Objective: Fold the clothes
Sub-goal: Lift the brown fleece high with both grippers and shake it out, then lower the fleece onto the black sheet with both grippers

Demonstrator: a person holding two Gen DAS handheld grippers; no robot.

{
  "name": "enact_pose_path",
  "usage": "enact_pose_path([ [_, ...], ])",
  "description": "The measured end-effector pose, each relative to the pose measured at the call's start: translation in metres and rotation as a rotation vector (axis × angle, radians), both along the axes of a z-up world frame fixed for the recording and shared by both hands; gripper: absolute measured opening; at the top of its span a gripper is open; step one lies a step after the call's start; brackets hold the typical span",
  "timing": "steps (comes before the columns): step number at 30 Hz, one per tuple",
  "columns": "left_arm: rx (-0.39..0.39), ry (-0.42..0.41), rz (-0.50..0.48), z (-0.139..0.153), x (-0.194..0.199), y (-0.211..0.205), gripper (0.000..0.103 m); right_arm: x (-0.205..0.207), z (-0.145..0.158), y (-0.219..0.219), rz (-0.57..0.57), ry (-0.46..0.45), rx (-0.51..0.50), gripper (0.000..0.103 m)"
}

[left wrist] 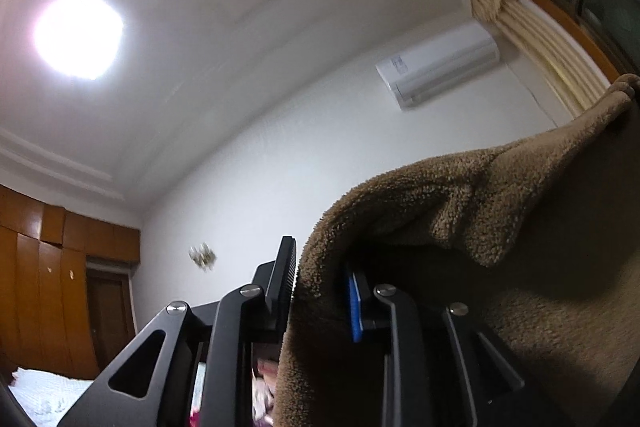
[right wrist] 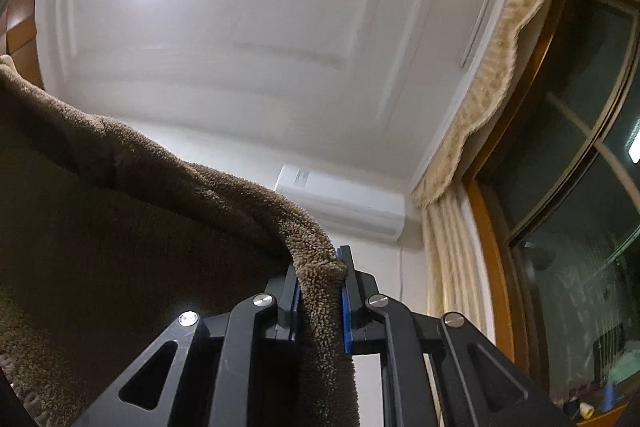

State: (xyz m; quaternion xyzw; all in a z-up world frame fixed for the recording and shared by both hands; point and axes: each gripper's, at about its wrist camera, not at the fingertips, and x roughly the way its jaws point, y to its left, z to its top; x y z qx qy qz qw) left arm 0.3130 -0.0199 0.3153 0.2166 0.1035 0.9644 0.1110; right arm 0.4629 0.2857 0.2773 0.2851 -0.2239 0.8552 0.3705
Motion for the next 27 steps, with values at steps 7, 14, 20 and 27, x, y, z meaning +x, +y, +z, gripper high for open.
enact_pose_path([
  [7, -0.088, -0.229, 0.007, -0.046, -0.089, 0.036, 0.026, -0.088, -0.042, 0.029, 0.001, -0.217, -0.128, 0.014],
  [14, -0.150, -0.459, 0.004, -0.098, -0.186, 0.078, 0.026, -0.174, -0.085, 0.057, 0.011, -0.388, -0.235, 0.014],
  [20, -0.160, -0.608, -0.014, -0.130, -0.257, 0.104, 0.026, -0.237, -0.113, 0.086, 0.003, -0.525, -0.310, 0.014],
  [27, -0.223, -0.768, -0.008, -0.179, -0.333, 0.134, 0.026, -0.305, -0.164, 0.128, -0.010, -0.693, -0.434, 0.014],
])
